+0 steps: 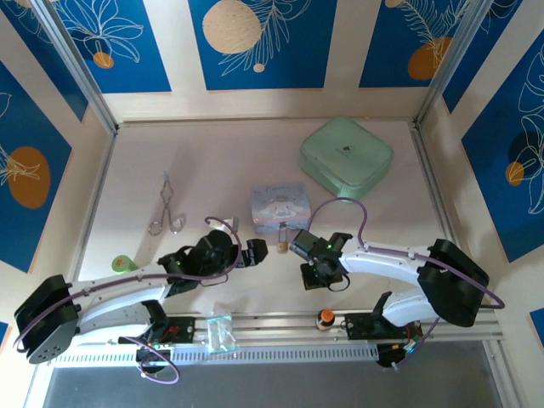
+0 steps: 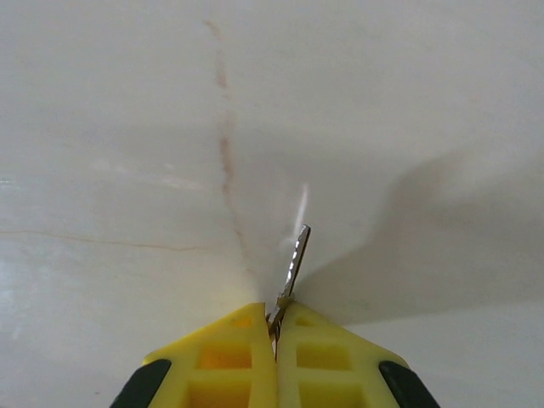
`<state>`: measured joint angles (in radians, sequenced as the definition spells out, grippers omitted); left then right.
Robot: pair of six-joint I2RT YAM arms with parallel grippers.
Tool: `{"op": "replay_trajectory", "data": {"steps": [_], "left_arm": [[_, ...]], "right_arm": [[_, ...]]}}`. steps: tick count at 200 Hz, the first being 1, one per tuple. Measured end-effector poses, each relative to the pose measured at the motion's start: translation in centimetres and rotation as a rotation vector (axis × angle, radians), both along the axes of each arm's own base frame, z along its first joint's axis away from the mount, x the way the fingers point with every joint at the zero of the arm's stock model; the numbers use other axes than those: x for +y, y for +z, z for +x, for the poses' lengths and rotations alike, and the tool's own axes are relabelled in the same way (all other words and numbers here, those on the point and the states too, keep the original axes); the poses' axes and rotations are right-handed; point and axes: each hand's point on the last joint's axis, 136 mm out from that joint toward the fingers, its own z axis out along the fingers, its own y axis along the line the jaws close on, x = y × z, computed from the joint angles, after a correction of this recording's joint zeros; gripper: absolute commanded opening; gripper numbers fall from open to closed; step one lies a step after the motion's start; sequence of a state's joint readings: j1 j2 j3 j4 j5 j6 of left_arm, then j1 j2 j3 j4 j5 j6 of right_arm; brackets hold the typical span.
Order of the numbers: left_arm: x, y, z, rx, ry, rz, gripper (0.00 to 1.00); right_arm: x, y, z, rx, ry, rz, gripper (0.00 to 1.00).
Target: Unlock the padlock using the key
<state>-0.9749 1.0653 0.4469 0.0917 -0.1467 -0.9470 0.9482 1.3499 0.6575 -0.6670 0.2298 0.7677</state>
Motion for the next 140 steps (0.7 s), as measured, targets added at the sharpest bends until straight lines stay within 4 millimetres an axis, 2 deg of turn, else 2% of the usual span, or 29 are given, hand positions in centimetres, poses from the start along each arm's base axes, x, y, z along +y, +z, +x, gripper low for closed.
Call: {"op": "replay_trajectory", "data": {"steps": [13,48,84,113,140], "left_arm": [[-0.4,-0.3,-0.1,0.014,-0.002,-0.008,1.00],[-1.8,-1.0,-0.9,0.047,-0.020,-0.026,0.92],[-4.1,-2.1,-1.8,0.101,-0.033,-0.068,0.79],[-5.7,-2.8,-2.5,0.138,-0.033,-0.112,0.72],[-6.9,-2.5,-2.5,0.162,-0.013,-0.186,0.71]], "right_arm": [[0.6,0.2,0.3,-0.019,0.023,0.025,0.05],[2.4,2.0,0.3,-0.091,0.121,0.109,0.04],[4.4,4.5,-0.3,-0.192,0.238,0.214,0.04],[5.1,5.7,-0.5,-0.253,0.292,0.265,0.04],[5.6,6.2,-1.0,-0.281,0.331,0.301,0.04]]}}
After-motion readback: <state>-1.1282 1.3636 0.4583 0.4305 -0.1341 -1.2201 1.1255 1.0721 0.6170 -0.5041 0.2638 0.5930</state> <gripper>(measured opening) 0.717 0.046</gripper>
